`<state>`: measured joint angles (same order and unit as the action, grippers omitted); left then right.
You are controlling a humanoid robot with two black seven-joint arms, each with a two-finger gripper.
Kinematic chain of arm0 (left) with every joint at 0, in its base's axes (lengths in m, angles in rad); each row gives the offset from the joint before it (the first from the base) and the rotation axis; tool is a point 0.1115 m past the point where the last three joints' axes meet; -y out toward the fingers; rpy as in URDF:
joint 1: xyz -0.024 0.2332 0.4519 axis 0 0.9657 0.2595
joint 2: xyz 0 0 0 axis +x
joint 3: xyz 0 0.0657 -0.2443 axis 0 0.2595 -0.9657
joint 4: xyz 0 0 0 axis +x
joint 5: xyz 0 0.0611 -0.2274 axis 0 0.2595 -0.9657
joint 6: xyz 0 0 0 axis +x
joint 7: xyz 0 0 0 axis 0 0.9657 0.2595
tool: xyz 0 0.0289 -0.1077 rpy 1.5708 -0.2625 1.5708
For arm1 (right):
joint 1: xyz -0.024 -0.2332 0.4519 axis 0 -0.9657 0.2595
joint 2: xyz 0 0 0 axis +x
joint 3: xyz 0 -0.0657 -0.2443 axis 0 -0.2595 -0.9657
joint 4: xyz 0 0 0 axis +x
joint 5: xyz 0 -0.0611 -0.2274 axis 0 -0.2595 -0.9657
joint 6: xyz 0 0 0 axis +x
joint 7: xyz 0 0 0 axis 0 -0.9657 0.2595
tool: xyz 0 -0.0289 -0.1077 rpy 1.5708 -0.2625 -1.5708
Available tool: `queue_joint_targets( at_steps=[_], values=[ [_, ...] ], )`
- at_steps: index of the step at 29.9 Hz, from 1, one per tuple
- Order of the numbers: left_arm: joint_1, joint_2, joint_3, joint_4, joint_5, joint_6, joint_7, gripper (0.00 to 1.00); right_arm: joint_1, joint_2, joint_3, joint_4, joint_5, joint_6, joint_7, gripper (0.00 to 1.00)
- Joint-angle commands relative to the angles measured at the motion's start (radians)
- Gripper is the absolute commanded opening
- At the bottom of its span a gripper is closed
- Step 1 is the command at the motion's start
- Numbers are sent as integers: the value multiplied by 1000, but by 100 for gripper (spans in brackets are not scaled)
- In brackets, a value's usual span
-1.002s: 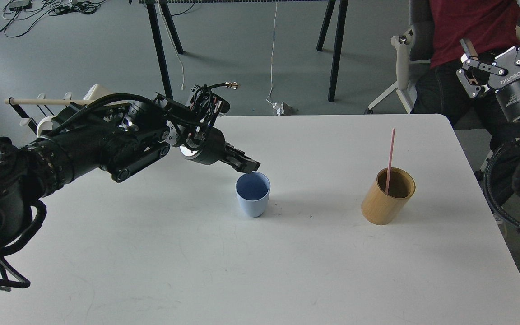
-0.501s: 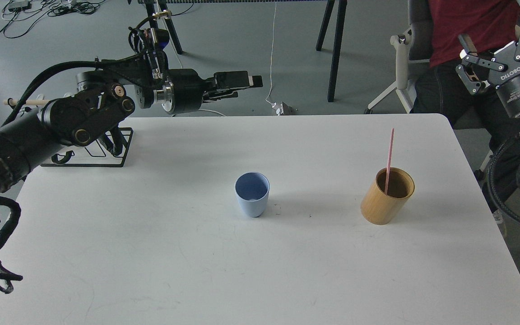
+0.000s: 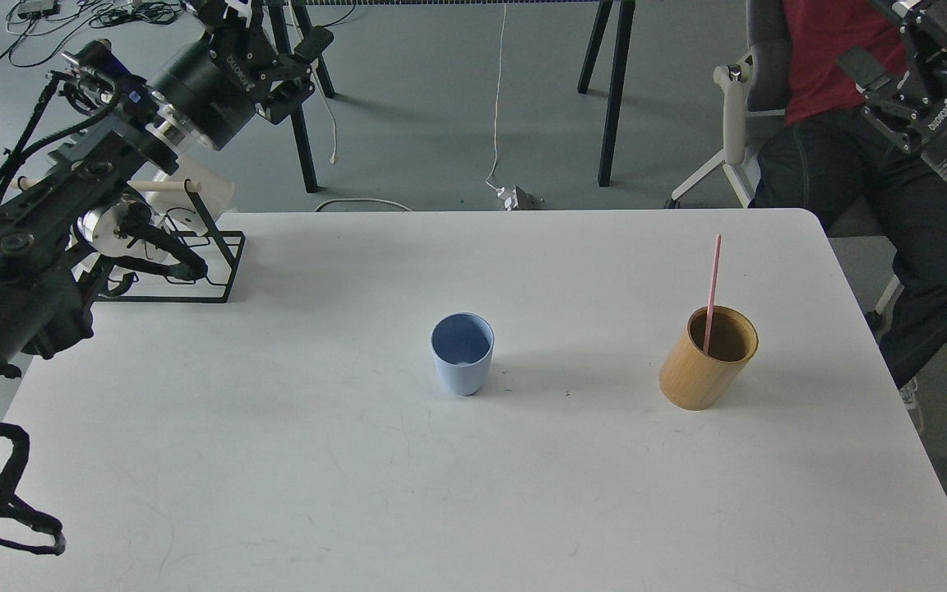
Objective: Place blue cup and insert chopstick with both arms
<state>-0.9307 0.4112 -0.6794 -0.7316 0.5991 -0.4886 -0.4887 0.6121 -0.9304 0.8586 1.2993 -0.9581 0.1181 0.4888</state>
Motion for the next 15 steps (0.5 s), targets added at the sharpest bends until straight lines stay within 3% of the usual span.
queue_joint_targets(
  at_steps=[1,7,15],
  values=[
    [7,3,-6,0,-15,0,0,99,-9,-57,-65,47,-143,-122,0,96],
    [18,21,-6,-2,-22,0,0,99,-20,-87,-191,51,-327,-374,0,96],
    [39,1,-5,-2,-22,0,0,99,-83,-41,-282,-41,-493,-446,0,96]
  ],
)
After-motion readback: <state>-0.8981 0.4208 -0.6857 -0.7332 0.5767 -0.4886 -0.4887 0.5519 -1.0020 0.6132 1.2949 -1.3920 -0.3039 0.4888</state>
